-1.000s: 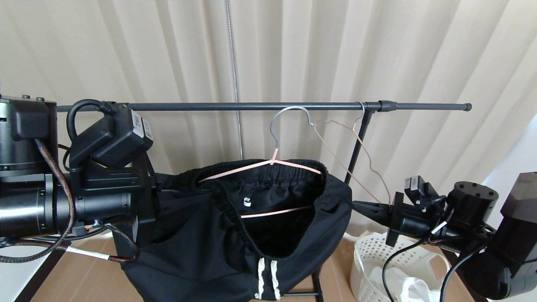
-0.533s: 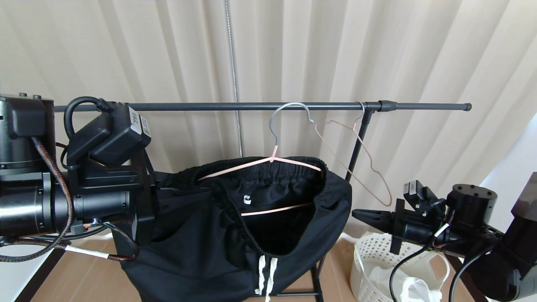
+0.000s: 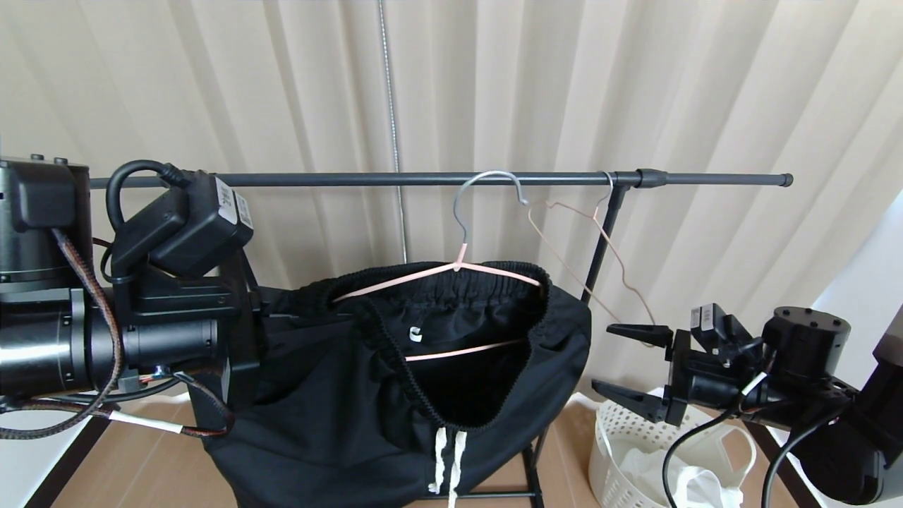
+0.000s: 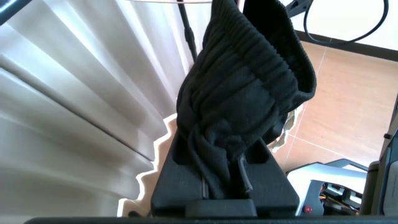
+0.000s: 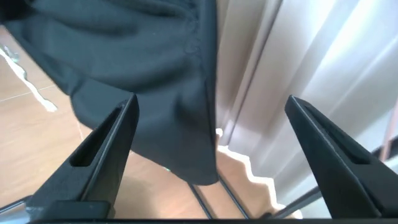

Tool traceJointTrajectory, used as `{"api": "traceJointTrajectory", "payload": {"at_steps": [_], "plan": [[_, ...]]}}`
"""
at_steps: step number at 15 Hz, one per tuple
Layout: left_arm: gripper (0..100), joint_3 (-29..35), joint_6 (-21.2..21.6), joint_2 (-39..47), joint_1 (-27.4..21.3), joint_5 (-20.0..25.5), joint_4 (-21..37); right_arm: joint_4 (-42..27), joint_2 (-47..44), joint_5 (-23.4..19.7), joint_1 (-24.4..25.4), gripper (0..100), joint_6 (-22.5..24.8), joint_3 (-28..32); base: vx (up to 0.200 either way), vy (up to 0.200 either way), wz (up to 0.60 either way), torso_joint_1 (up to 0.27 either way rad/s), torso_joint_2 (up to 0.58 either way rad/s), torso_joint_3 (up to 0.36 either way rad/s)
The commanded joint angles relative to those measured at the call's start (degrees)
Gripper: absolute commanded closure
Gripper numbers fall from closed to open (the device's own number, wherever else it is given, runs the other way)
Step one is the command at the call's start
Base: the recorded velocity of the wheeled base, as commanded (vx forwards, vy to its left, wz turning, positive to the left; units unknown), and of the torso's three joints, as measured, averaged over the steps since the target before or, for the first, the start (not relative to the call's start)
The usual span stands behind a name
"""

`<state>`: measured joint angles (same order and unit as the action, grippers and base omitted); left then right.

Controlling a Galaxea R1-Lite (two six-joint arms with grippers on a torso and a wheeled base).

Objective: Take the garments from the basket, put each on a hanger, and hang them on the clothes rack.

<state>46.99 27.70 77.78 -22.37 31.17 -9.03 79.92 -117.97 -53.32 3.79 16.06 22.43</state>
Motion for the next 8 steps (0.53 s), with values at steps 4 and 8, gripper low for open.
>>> {"api": "traceJointTrajectory", "payload": {"at_steps": [4,8], "plan": [[100,0.0,0.0,-0.3,-1.1,0.0,0.0,0.1,-3.1,0.8,4.8,0,-2.3,1.4,0.000,0.000,0.00,0.000,0.00,0.000],[100,0.0,-0.1,-0.7,-2.3,0.0,-0.1,0.2,-4.7,6.9,8.2,0,-5.2,2.8,0.000,0.000,0.00,0.000,0.00,0.000]]}}
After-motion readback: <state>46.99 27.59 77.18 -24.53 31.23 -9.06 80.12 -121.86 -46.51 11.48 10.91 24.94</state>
